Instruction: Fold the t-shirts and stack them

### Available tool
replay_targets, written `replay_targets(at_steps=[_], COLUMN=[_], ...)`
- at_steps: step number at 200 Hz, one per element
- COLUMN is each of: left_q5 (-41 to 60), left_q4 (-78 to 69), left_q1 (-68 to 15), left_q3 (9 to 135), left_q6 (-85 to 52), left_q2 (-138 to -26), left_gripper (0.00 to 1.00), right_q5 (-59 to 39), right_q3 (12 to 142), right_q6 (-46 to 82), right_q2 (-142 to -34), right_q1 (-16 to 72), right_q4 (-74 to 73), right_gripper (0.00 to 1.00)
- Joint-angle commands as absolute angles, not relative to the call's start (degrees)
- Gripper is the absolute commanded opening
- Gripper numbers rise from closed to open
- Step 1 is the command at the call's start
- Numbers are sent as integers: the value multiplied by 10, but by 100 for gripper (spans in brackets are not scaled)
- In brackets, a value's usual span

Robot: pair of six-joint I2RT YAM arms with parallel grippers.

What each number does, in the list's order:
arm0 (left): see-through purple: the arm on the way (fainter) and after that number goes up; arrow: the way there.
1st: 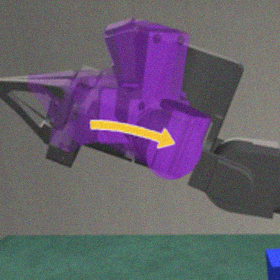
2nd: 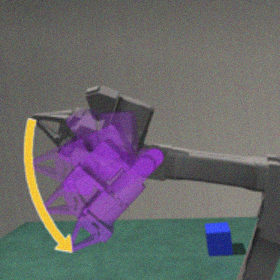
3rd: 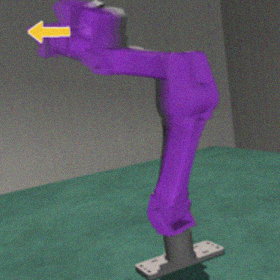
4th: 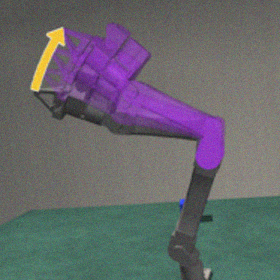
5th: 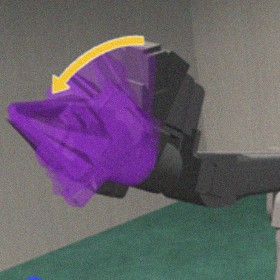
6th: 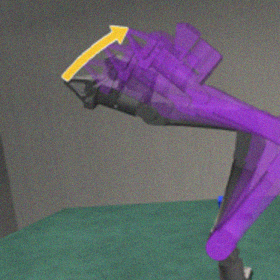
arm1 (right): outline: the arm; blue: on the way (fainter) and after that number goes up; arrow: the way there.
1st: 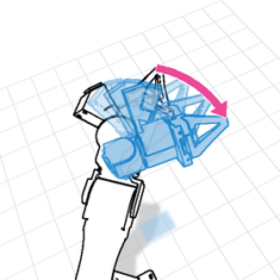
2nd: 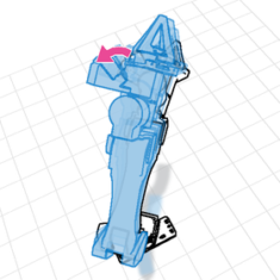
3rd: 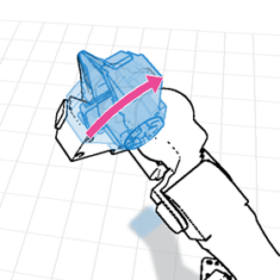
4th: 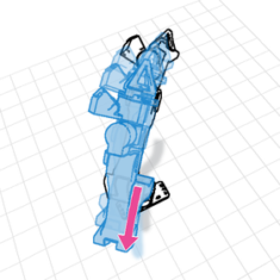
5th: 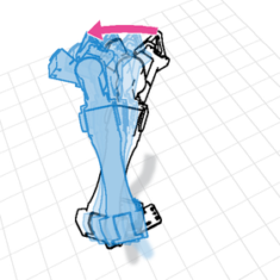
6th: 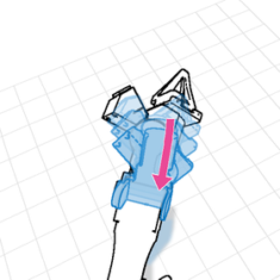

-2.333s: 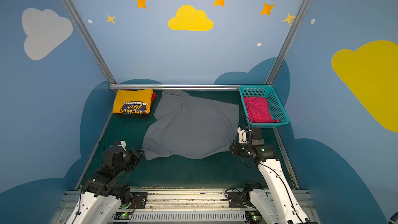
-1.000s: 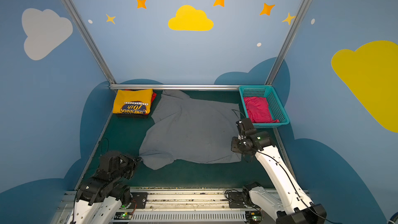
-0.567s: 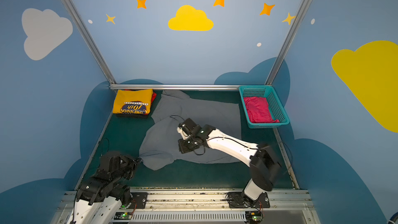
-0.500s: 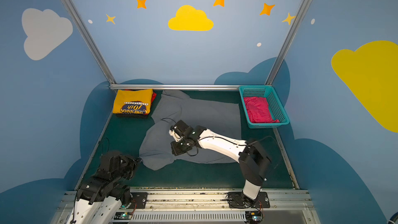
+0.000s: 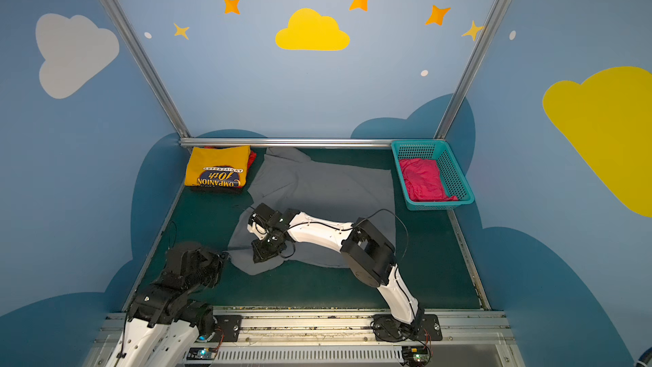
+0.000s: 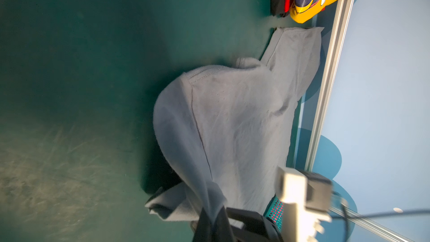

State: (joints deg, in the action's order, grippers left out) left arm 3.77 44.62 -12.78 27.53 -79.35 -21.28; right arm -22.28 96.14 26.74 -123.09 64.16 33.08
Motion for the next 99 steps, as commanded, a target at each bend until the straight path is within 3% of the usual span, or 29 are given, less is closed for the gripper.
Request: replay_targets(at_steps=[1, 57, 99], left_q5=[29, 14, 26], left_q4=[449, 485, 513], left_q1=[-128, -128, -128], left_q3=[290, 287, 297], left_q6=[-795, -801, -774], left_q2=[-207, -160, -154], left_gripper=[5, 5, 6], right_q5=[-208, -198, -249], right_q3=[979, 988, 971], right_q6=[258, 246, 218], right_q2=[-1266, -1300, -1287], right_q1=[638, 636, 636], right_q4=[374, 426, 458], right_gripper=[32, 32, 24])
